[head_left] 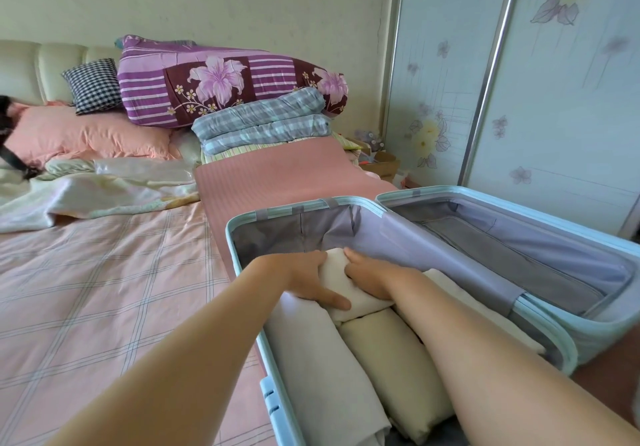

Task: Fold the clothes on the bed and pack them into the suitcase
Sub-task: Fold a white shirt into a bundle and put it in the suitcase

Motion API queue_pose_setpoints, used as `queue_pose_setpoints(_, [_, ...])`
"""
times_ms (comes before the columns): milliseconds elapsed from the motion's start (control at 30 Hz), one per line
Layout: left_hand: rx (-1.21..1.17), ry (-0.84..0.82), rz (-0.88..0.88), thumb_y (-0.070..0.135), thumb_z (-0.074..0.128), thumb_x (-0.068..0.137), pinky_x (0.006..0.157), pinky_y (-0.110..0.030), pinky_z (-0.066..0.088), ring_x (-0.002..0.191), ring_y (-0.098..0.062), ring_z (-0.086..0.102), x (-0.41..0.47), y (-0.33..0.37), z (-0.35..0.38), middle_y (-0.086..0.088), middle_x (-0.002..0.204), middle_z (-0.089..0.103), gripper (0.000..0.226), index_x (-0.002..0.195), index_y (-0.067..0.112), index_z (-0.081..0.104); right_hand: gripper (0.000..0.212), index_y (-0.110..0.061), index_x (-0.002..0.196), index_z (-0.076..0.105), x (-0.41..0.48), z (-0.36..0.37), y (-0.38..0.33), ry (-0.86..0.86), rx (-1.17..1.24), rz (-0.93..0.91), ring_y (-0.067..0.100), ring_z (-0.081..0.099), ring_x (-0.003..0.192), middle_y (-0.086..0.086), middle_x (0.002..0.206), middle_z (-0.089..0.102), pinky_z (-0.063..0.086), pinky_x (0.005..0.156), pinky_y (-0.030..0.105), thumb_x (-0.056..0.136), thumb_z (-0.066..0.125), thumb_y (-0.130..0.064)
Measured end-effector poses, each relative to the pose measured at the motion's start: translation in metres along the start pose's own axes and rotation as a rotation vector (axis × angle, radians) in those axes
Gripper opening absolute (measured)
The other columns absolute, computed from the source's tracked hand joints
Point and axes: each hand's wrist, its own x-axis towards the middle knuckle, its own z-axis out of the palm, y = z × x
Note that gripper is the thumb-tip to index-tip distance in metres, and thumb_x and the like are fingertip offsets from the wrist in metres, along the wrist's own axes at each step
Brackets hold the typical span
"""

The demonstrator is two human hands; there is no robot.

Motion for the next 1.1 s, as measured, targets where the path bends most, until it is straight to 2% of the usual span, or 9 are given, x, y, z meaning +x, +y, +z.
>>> queue_pose_setpoints(67, [0.009,-0.027,-0.023,0.084,0.071,0.053,0.112,-0.037,0.035,0.132,-0.016,0.045,0.000,-0.001,0.003,0.012,0.151,0.040,0.121,0.152,0.031,0.024,0.061,-0.039,0.160,0.003,0.003,-0.001,0.001,-0.044,0.030,0.033,0.027,0.019,0.151,-0.003,0.168,0.010,0.020,0.119,0.046,0.102,0.024,-0.042])
queue_pose_setpoints(167, [0.027,-0.038,-0.034,0.072,0.074,0.066,0.110,-0.031,0.033,0.137,-0.017,0.040,-0.003,0.009,0.004,0.010,0.155,0.033,0.112,0.154,0.028,0.021,0.062,-0.039,0.159,0.003,0.008,0.001,-0.001,-0.056,-0.005,0.057,0.029,0.024,0.148,-0.001,0.168,0.014,0.022,0.118,0.049,0.101,0.025,-0.045])
queue_pose_setpoints(267, [0.080,-0.027,-0.060,0.077,0.072,0.064,0.110,-0.036,0.035,0.139,-0.020,0.038,-0.006,0.014,0.006,0.006,0.157,0.032,0.115,0.154,0.027,0.022,0.065,-0.032,0.160,0.003,0.009,0.008,-0.005,0.008,-0.222,0.077,0.031,0.021,0.150,0.004,0.168,0.012,0.017,0.119,0.053,0.100,0.022,-0.046])
queue_pose_setpoints(367, [0.178,0.088,-0.102,0.087,0.067,0.055,0.112,-0.045,0.032,0.142,-0.025,0.026,-0.013,0.015,0.008,0.000,0.154,0.032,0.119,0.152,0.030,0.028,0.060,-0.020,0.156,0.024,0.001,0.003,-0.015,0.184,-0.448,0.014,0.033,0.024,0.146,0.010,0.167,0.006,0.026,0.114,0.051,0.098,0.029,-0.034])
queue_pose_setpoints(467, [0.220,0.192,-0.107,0.085,0.058,0.065,0.111,-0.046,0.031,0.139,-0.026,0.025,-0.022,0.015,0.010,-0.001,0.150,0.032,0.100,0.146,0.030,0.037,0.053,-0.019,0.150,0.033,-0.011,0.002,-0.028,0.238,-0.427,-0.117,0.031,0.033,0.141,0.008,0.163,0.015,0.037,0.104,0.046,0.097,0.041,-0.019])
queue_pose_setpoints(567, [0.104,0.198,-0.121,0.061,0.045,0.089,0.112,-0.045,0.031,0.141,-0.027,0.027,-0.029,0.007,0.012,-0.002,0.154,0.030,0.070,0.147,0.025,0.034,0.061,-0.031,0.160,0.008,-0.020,0.014,-0.030,0.110,-0.210,-0.088,0.022,0.005,0.154,0.000,0.168,-0.002,0.023,0.118,0.052,0.103,0.030,-0.040])
queue_pose_setpoints(700, [0.175,0.235,-0.153,0.067,0.027,0.095,0.113,-0.044,0.031,0.141,-0.027,0.033,-0.041,-0.004,0.023,-0.003,0.155,0.033,0.073,0.152,0.022,0.030,0.076,-0.043,0.158,-0.006,-0.025,0.022,-0.021,0.023,-0.182,-0.057,0.015,-0.013,0.154,-0.007,0.166,-0.019,0.010,0.120,0.055,0.095,0.025,-0.072])
queue_pose_setpoints(933, [0.208,0.137,-0.193,0.060,0.022,0.096,0.110,-0.046,0.031,0.137,-0.029,0.041,-0.037,-0.003,0.029,-0.008,0.152,0.039,0.066,0.147,0.020,0.037,0.074,-0.041,0.158,0.005,-0.024,0.024,-0.025,0.041,-0.215,-0.063,0.016,-0.003,0.155,-0.005,0.169,-0.007,0.015,0.119,0.054,0.095,0.028,-0.070])
queue_pose_setpoints(1100, [0.047,0.342,-0.154,0.063,0.027,0.098,0.112,-0.045,0.029,0.139,-0.026,0.037,-0.063,0.000,0.017,-0.002,0.154,0.038,0.065,0.148,0.024,0.036,0.065,-0.033,0.152,0.032,-0.048,0.005,-0.040,0.199,-0.188,-0.109,0.023,0.020,0.149,0.001,0.164,0.023,0.024,0.114,0.050,0.097,0.028,-0.068])
